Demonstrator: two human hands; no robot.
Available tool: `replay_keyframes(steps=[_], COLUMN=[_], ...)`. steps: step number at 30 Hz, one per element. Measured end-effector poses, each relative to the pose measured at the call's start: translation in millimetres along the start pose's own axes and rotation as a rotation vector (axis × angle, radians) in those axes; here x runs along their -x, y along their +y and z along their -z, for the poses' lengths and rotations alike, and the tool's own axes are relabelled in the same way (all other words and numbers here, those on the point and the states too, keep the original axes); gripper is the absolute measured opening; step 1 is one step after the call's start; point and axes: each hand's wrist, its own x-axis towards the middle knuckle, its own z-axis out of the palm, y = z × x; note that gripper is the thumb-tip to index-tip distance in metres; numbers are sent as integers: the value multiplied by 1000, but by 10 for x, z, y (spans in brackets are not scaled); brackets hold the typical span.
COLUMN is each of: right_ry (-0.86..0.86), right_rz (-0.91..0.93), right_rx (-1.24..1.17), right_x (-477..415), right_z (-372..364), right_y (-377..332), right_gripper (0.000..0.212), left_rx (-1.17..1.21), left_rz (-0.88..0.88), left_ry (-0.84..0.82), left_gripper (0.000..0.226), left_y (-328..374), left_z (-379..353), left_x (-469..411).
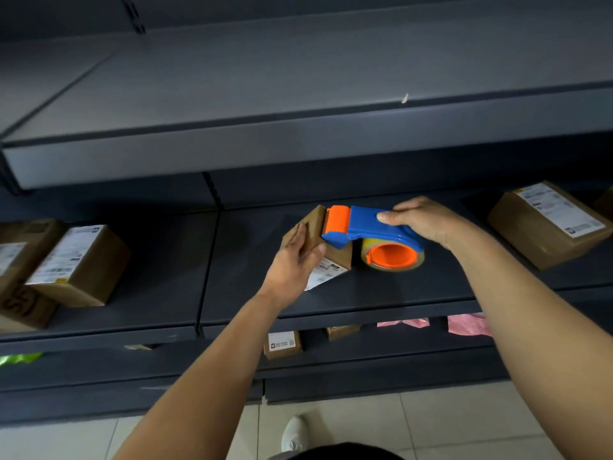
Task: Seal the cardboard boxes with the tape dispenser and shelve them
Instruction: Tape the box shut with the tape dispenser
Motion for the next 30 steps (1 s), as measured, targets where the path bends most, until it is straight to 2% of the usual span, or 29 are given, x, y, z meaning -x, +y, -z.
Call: replay_keyframes(steps=[6,9,12,14,17,20,22,26,28,30], right_ry=[26,39,24,18,15,-1,18,28,7,-9], right_rz=[-97,-185,-263,-286,-280,-238,-194,-68,-14,24], right_rx=[63,120,66,24,-22,-64,-128,-167,-137,-118], right_x=[99,127,179,229,286,376,382,263,183,122], right_z=[135,77,-83,-150,-153,-137,-136,-197,-254,-311], right_y=[110,281,510,585,603,592,548,214,27,-122], right_gripper=[34,45,61,66,52,22,14,14,18,23], left_rx=[-187,-381,-655,-771,-868,-765,-557,-73,30,94], left_rz=[-29,-85,-201,-148,-95,-72,-53,32,52,86], left_ry=[-12,6,116,81,39,42,76,186,233,259], left_gripper=[80,81,75,78,78,75,71,49,33,31], left_y=[-28,-152,-204,-196,-167,-123,-64,47,48,45], left_z=[-250,-409,-492,-483,-471,-398,-291,-72,35,145], left_x=[22,24,20,6,-6,-42,-59,-23,-17,-65])
